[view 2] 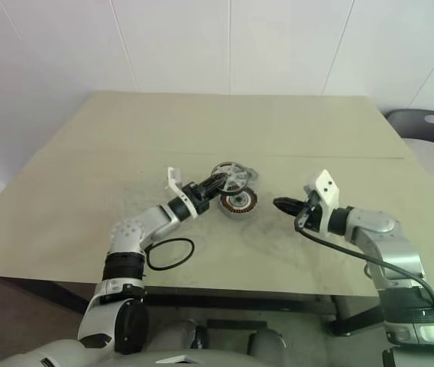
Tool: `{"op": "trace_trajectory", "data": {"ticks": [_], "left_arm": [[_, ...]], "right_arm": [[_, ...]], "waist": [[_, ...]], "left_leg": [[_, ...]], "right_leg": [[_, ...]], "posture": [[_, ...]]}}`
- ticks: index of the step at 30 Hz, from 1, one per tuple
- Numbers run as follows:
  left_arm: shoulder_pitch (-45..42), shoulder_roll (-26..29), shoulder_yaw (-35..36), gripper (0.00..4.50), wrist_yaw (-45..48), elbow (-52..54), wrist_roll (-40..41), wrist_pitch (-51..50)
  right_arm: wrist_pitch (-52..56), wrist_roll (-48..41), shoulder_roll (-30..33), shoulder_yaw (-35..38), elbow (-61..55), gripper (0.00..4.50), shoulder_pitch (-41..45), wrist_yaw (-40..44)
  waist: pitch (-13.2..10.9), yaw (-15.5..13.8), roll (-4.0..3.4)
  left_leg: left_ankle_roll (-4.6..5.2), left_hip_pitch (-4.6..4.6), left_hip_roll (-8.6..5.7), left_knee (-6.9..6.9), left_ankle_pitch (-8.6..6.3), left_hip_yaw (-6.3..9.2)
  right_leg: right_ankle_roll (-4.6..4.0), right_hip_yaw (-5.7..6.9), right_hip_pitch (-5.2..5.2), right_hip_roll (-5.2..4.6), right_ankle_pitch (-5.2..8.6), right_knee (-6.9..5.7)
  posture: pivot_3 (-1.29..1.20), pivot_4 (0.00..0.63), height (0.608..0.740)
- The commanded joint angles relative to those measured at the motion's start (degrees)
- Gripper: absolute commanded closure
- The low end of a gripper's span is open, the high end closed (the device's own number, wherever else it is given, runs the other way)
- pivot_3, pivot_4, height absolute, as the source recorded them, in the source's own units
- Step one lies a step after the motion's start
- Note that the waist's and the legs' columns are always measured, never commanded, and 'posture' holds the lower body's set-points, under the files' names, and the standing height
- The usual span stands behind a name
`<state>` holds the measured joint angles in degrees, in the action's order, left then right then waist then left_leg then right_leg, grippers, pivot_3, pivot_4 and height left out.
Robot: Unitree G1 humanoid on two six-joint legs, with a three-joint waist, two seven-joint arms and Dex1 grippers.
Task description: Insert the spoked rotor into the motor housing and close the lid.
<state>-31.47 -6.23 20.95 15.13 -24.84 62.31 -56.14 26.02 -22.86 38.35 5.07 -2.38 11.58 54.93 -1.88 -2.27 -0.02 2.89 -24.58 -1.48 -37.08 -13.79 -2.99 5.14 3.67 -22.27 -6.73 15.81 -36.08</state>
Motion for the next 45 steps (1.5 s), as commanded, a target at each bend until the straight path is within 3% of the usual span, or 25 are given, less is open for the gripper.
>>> {"op": "trace_trajectory", "data": {"ticks": [1, 32, 43, 45], "left_arm": [[-1.8, 0.4, -0.5, 3.32, 2.8, -2.3, -0.9, -0.5], [-2.4, -1.6, 0.5, 3.32, 5.1, -9.9, -7.0, -0.6], [-4.0, -1.8, -1.6, 0.02, 0.6, -8.9, -12.1, 2.8], [-4.2, -1.4, -3.2, 0.02, 0.7, -7.8, -13.5, 2.6]], "right_arm": [[0.1, -1.2, 0.2, 1.6, -2.6, 4.5, -0.2, -0.8], [-0.4, -0.8, -0.9, 1.0, -2.8, 4.5, -0.3, -4.6], [-0.8, -0.3, -1.0, 0.7, -2.3, 4.5, -0.2, -4.8], [-0.9, -0.2, -1.0, 0.6, -2.0, 4.5, 0.1, -4.8]], "waist": [[0.0, 0.0, 0.0], [0.0, 0.0, -0.03], [0.1, -0.1, -0.05], [0.1, 0.0, -0.05]], "left_leg": [[0.0, 0.0, 0.0, 0.0, 0.0, 0.0], [0.01, 0.02, 0.0, -0.01, 0.0, 0.01], [0.0, 0.29, 0.0, -0.13, -0.01, 0.03], [-0.01, 0.42, 0.0, -0.16, -0.01, 0.03]], "right_leg": [[0.0, 0.0, 0.0, 0.0, 0.0, 0.0], [0.01, 0.0, 0.02, -0.02, 0.0, -0.01], [0.08, 0.0, 0.38, -0.03, -0.07, 0.01], [0.06, 0.0, 0.53, -0.04, -0.11, 0.05]], "posture": [[0.0, 0.0, 0.74], [0.0, 0.0, 0.74], [0.0, 0.0, 0.74], [0.0, 0.0, 0.74]]}}
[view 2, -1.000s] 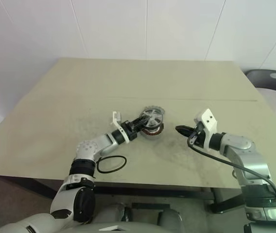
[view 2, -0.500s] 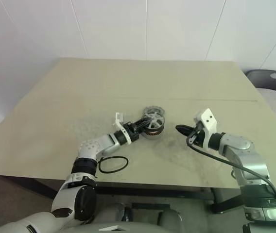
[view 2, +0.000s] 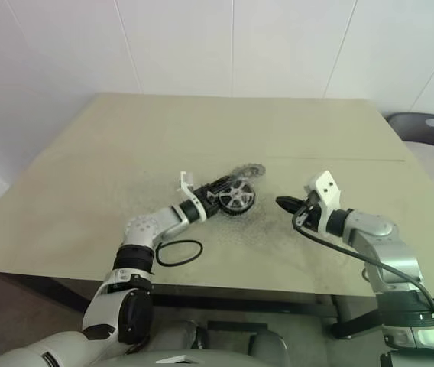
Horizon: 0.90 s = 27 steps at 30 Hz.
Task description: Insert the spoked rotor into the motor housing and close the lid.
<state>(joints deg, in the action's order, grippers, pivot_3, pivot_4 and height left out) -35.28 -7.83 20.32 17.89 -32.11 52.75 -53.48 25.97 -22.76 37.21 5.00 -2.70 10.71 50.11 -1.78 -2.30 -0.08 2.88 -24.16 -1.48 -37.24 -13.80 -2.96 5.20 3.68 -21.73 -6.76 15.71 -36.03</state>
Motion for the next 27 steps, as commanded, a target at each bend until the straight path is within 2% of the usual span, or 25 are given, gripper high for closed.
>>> {"op": "trace_trajectory", "data": {"ticks": [1, 8, 13, 17, 20, 23, 27], "left_arm": [[-0.5, 0.4, -3.2, 0.02, -2.0, 0.0, -4.5, -0.1], [-1.3, 1.2, -5.3, 0.02, -0.6, 5.6, -6.0, -0.1], [-2.3, 3.0, -9.0, 0.02, 0.6, 13.7, -8.0, 0.3], [-2.0, 5.5, -13.0, 0.02, 2.1, 17.8, -11.1, 1.1], [-1.0, 8.3, -17.8, 0.64, 4.1, 19.6, -16.2, 4.4], [0.1, 10.1, -20.9, 1.58, 5.2, 18.9, -21.2, 9.6], [1.5, 9.7, -21.2, 2.86, 8.0, 17.3, -25.5, 22.3]], "right_arm": [[-0.9, -0.2, 0.1, 0.6, -1.5, 4.5, 1.1, 0.0], [-1.4, 0.3, -0.2, 0.2, -1.2, 4.5, 1.0, -0.3], [-1.6, 0.6, -0.4, 0.1, -0.8, 4.5, 1.0, -0.4], [-1.8, 1.0, -0.5, -0.1, -0.4, 4.5, 1.3, -0.3], [-1.9, 1.3, -0.7, -0.3, -0.1, 4.5, 1.6, -0.3], [-2.0, 1.6, -1.0, -0.7, 0.0, 4.5, 1.7, -0.5], [-2.1, 1.9, -1.3, -0.9, 0.0, 4.5, 1.6, -0.7]], "waist": [[0.0, 0.0, 0.01], [0.0, 0.0, 0.0], [0.0, 0.0, 0.02], [0.0, 0.0, 0.0], [0.0, 0.0, 0.0], [0.0, 0.0, 0.0], [0.0, 0.0, 0.0]], "left_leg": [[0.0, 0.07, 0.0, 0.0, 0.0, 0.0], [0.0, 0.18, 0.0, 0.11, 0.0, 0.01], [-0.01, -0.44, 0.0, 0.12, 0.02, -0.01], [-0.04, -0.65, 0.0, 0.16, 0.05, -0.02], [-0.04, -0.65, 0.0, 0.15, 0.05, -0.02], [-0.03, -0.65, -0.01, 0.11, 0.04, -0.03], [-0.03, -0.65, 0.0, 0.13, 0.04, -0.02]], "right_leg": [[0.01, 0.0, 0.08, 0.0, -0.01, 0.03], [0.04, 0.03, 0.2, 0.0, -0.02, 0.16], [0.06, 0.0, -0.47, 0.01, -0.04, 0.05], [0.09, -0.02, -0.58, 0.03, -0.07, -0.05], [0.03, -0.01, -0.56, 0.04, -0.04, -0.04], [-0.01, -0.01, -0.57, 0.03, -0.05, 0.0], [-0.01, -0.01, -0.61, 0.02, -0.05, 0.01]], "posture": [[0.0, 0.0, 0.74], [0.0, 0.0, 0.74], [0.0, 0.0, 0.74], [0.0, 0.0, 0.74], [0.0, 0.0, 0.74], [0.0, 0.0, 0.74], [0.0, 0.0, 0.74]]}}
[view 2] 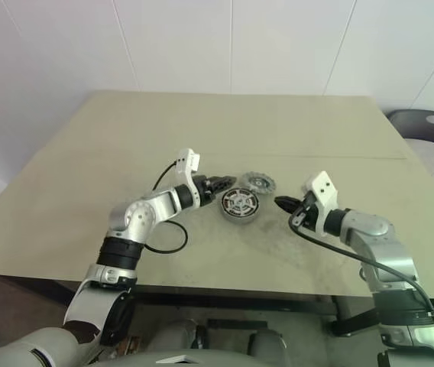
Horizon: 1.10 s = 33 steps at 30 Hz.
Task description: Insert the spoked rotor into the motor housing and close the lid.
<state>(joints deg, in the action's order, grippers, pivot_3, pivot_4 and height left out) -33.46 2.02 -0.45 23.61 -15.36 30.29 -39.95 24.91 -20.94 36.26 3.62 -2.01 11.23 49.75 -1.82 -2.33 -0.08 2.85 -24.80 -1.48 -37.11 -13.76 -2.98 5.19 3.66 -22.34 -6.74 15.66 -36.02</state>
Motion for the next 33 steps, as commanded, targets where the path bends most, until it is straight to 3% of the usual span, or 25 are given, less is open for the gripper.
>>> {"op": "trace_trajectory", "data": {"ticks": [1, 5, 14, 21, 26, 33], "left_arm": [[0.2, 0.2, -1.7, 3.19, 3.9, 0.2, -4.7, 11.7], [2.9, -0.2, -5.6, 4.48, 11.2, -0.8, -8.4, 21.8], [-0.9, -1.6, -8.8, 4.48, 13.5, -13.5, -16.7, 32.0], [-1.2, 1.2, -14.8, 4.48, 16.3, -18.4, -24.6, 30.6], [0.3, 1.2, -14.7, 4.48, 18.5, -17.1, -24.2, 29.3], [0.3, 0.5, -9.5, 4.48, 18.2, -13.7, -21.2, 39.0]], "right_arm": [[-1.1, 0.1, -0.5, 0.4, -0.6, 4.5, 1.2, -0.4], [-1.5, 0.4, -0.7, 0.2, -0.1, 4.5, 1.2, -0.7], [-1.2, 0.5, -1.2, 0.0, -0.9, 4.5, 1.0, -1.3], [-1.0, 0.7, -2.7, -1.1, -1.6, 4.5, 0.8, -2.4], [-1.0, 0.7, -3.3, -1.6, -1.4, 4.5, 0.9, -2.9], [-1.5, 0.6, -4.2, -1.5, -1.2, 4.5, 2.0, -3.7]], "waist": [[0.0, 0.0, -0.01], [0.0, 0.0, -0.02], [0.0, -0.1, -0.01], [0.0, 0.0, -0.01], [0.0, 0.0, -0.05], [0.0, 0.0, -0.05]], "left_leg": [[0.0, 0.0, 0.0, 0.01, 0.0, 0.0], [0.0, 0.0, 0.0, 0.03, 0.0, -0.02], [0.05, 0.0, 0.0, -0.04, 0.0, -0.02], [0.14, 0.0, 0.0, -0.06, 0.05, -0.02], [0.06, 0.2, 0.01, -0.07, -0.01, 0.0], [0.06, 0.2, 0.01, -0.06, -0.01, -0.01]], "right_leg": [[0.0, 0.0, 0.0, 0.0, 0.0, 0.0], [0.0, 0.0, -0.01, 0.0, 0.0, 0.03], [0.0, 0.02, 0.0, 0.0, -0.02, -0.02], [0.01, 0.03, 0.02, 0.02, -0.03, -0.03], [0.0, 0.03, 0.07, 0.01, -0.02, -0.04], [0.02, 0.02, 0.05, -0.01, -0.03, -0.05]], "posture": [[0.0, 0.0, 0.74], [0.0, 0.0, 0.74], [0.0, 0.0, 0.74], [0.0, 0.0, 0.74], [0.0, 0.0, 0.74], [0.0, 0.0, 0.74]]}}
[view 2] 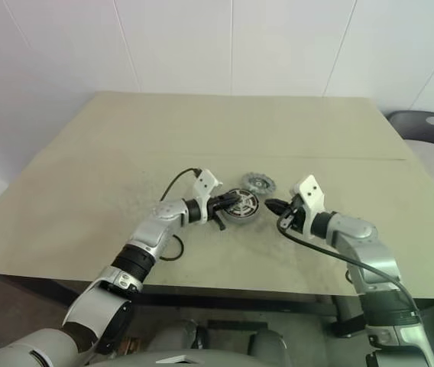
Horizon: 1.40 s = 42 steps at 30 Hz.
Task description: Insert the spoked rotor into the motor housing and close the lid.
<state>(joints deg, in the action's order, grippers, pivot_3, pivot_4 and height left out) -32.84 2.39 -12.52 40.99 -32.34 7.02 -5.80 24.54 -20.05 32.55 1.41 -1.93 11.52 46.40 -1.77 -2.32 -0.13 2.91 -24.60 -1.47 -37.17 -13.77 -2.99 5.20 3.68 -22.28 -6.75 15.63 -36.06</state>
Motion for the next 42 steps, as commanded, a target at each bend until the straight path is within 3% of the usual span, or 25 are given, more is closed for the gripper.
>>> {"op": "trace_trajectory", "data": {"ticks": [1, 7, 16, 19, 30, 42], "left_arm": [[0.0, 0.8, 2.5, 4.48, 1.8, 3.9, 1.7, 7.0], [4.0, 6.2, 4.7, 4.48, 12.2, 9.9, 8.0, 5.7], [8.0, 12.2, 5.8, 4.48, 13.2, 10.0, 6.8, 7.4], [8.3, 11.9, 5.8, 4.5, 12.3, 9.9, 6.4, 8.6], [9.5, 10.4, 5.9, 4.5, 11.2, 10.2, 6.6, 9.5], [9.4, 9.8, 5.4, 4.5, 10.9, 9.7, 6.0, 9.9]], "right_arm": [[-1.2, -0.2, -0.6, 0.7, -1.3, 4.5, 2.0, -0.4], [-1.9, 1.7, 0.2, -2.0, -0.2, 4.5, 5.1, 1.5], [-11.0, 14.3, 6.7, -14.8, 7.2, 4.5, 15.2, 12.1], [-15.3, 18.2, 9.1, -18.0, 9.7, 3.91, 19.4, 16.2], [-25.5, 27.7, 11.7, -24.3, 14.1, 0.59, 25.8, 23.7], [-31.5, 36.5, 8.5, -25.7, 21.4, 0.59, 25.8, 15.8]], "waist": [[0.0, 0.0, 0.0], [0.0, 0.3, -0.05], [0.0, 0.0, -0.05], [0.0, 0.1, -0.05], [0.0, 0.1, -0.06], [0.0, 0.2, -0.06]], "left_leg": [[0.0, -0.01, 0.0, 0.01, 0.0, 0.0], [-0.01, 0.0, 0.03, 0.02, 0.0, -0.03], [0.0, 0.0, 0.0, -0.05, 0.0, -0.03], [0.0, 0.0, 0.0, -0.05, 0.0, -0.04], [-0.02, 0.0, 0.0, -0.05, 0.0, -0.04], [-0.06, 0.05, 0.0, -0.05, 0.01, -0.06]], "right_leg": [[0.02, 0.0, -0.01, 0.0, -0.01, 0.0], [-0.01, -0.01, -0.04, 0.02, 0.01, -0.04], [-0.03, -0.01, -0.04, -0.01, 0.01, -0.04], [-0.02, -0.02, -0.04, -0.01, 0.01, -0.05], [0.03, -0.01, -0.05, 0.0, -0.03, -0.08], [0.07, -0.01, -0.04, 0.02, -0.07, -0.13]], "posture": [[0.0, 0.0, 0.74], [0.0, 0.0, 0.74], [0.0, 0.0, 0.74], [0.0, 0.0, 0.74], [0.0, 0.0, 0.74], [0.0, 0.0, 0.74]]}}
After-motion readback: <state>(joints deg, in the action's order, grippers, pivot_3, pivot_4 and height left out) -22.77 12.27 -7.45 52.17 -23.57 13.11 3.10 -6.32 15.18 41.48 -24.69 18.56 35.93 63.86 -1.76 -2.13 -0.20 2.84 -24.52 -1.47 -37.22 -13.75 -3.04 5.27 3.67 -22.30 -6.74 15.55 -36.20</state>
